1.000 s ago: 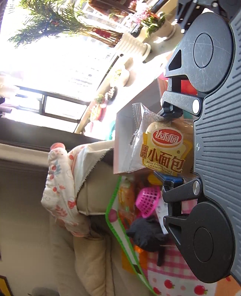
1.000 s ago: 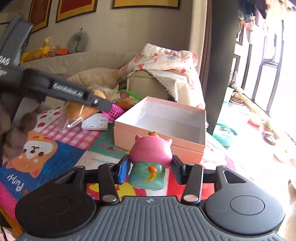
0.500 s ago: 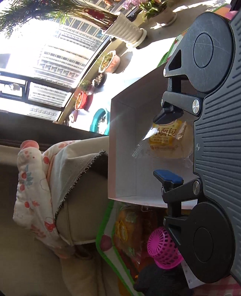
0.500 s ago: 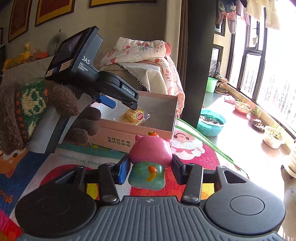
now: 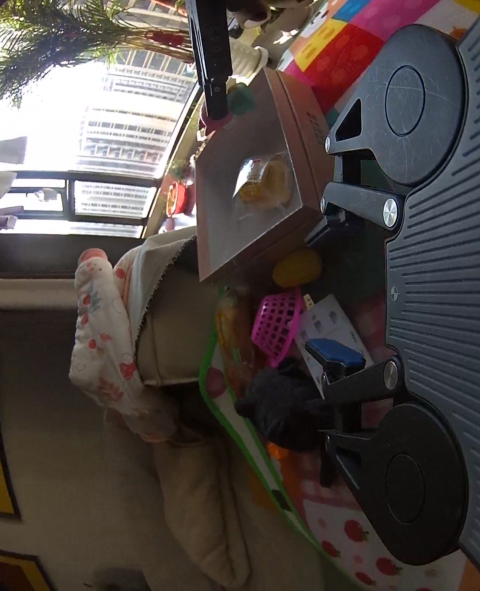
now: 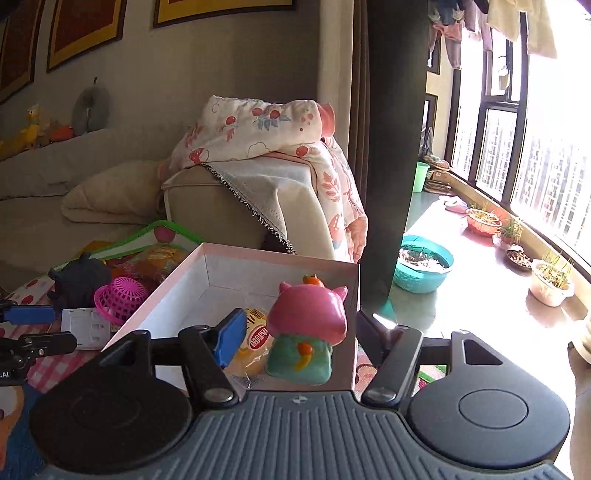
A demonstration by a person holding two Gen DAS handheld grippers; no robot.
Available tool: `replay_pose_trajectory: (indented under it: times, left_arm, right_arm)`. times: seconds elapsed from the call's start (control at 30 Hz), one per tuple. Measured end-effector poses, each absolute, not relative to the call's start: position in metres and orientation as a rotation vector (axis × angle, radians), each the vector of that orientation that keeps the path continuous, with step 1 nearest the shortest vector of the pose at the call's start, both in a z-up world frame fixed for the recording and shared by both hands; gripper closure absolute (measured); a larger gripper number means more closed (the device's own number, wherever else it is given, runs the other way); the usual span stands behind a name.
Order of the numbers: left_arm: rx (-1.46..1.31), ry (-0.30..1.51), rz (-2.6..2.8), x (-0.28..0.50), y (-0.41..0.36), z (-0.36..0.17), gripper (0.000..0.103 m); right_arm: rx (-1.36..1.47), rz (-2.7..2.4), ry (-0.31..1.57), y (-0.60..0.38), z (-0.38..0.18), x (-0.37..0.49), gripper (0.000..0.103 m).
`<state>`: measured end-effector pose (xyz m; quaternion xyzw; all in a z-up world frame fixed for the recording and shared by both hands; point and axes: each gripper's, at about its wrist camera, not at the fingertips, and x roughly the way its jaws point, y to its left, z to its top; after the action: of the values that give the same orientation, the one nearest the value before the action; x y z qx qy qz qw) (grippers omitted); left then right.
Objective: Organize objects
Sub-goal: 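Lower the bun into the pink box with the left tool while the right tool drops the piggy toy in, then grasp the white plastic device with the left tool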
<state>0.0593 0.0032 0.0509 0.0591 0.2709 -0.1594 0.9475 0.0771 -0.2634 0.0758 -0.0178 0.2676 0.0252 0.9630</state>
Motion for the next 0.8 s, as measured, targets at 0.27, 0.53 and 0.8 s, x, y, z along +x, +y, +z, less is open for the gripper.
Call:
replay_pose_trajectory:
  times: [0.27, 0.53, 0.8]
  left_arm:
    - [0.36, 0.495, -0.334, 0.068, 0.012, 0.03, 0.043]
    - [0.583, 0.516, -0.467, 0.105, -0.01, 0.025, 0.041]
    - [0.498, 0.652, -0.582, 0.127, 0.002, 0.008, 0.036]
  right_arm:
    - [-0.137, 0.105, 0.536, -0.232, 0.049, 0.029, 0.006]
    - [-0.135, 0.162, 0.562, -0.218, 0.03, -0.01, 0.002]
    - [-0.109, 0.256, 0.61, -0.2, 0.001, -0.021, 0.0]
